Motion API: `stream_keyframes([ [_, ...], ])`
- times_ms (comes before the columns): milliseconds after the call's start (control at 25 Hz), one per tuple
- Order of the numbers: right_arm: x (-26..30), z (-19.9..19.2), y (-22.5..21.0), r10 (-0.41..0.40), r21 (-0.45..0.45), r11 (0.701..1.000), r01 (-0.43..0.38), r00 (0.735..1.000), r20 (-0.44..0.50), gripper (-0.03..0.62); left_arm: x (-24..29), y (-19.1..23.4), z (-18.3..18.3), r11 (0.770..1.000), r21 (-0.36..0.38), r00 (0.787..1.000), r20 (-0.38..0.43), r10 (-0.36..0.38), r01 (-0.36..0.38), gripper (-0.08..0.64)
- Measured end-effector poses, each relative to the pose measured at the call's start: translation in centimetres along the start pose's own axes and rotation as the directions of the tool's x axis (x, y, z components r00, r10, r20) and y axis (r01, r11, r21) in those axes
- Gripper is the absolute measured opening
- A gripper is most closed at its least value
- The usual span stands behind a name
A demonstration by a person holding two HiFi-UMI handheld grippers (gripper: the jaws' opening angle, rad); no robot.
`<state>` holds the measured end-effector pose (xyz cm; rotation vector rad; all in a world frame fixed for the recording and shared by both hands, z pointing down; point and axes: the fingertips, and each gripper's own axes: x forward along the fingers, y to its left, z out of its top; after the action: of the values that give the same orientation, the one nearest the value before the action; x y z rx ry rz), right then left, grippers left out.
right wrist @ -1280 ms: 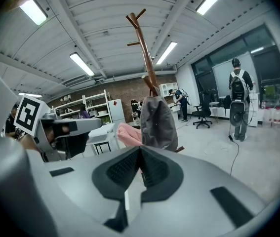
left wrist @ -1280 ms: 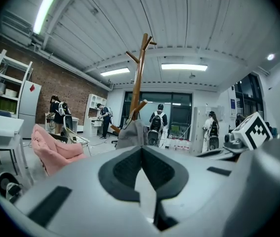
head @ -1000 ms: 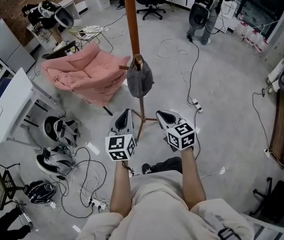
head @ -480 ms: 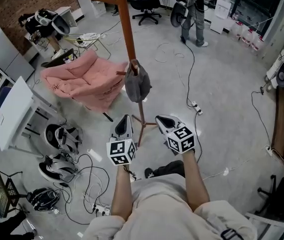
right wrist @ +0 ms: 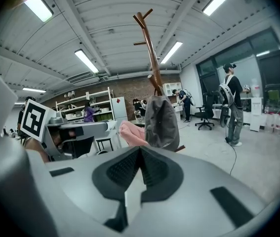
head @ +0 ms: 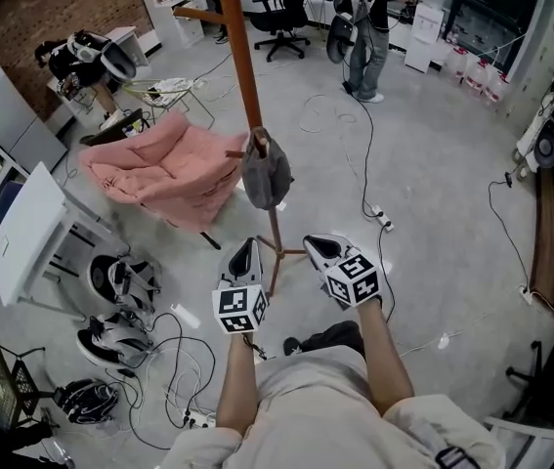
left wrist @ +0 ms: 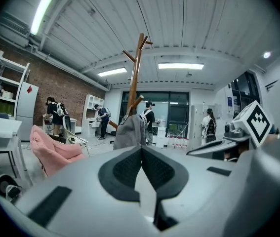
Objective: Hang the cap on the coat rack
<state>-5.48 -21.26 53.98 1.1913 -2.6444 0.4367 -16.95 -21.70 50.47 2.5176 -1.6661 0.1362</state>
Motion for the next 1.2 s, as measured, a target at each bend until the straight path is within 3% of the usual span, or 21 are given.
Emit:
stream_keyframes([
  [1200,-0.6,-2.0,1.0,0.014,0.074,0.997,-0.015,1.000,0.015,0.005,-1.0,-0.1,-0.7,1.000,0.024,1.000,-0.027,0.006,-0.005,0.008],
])
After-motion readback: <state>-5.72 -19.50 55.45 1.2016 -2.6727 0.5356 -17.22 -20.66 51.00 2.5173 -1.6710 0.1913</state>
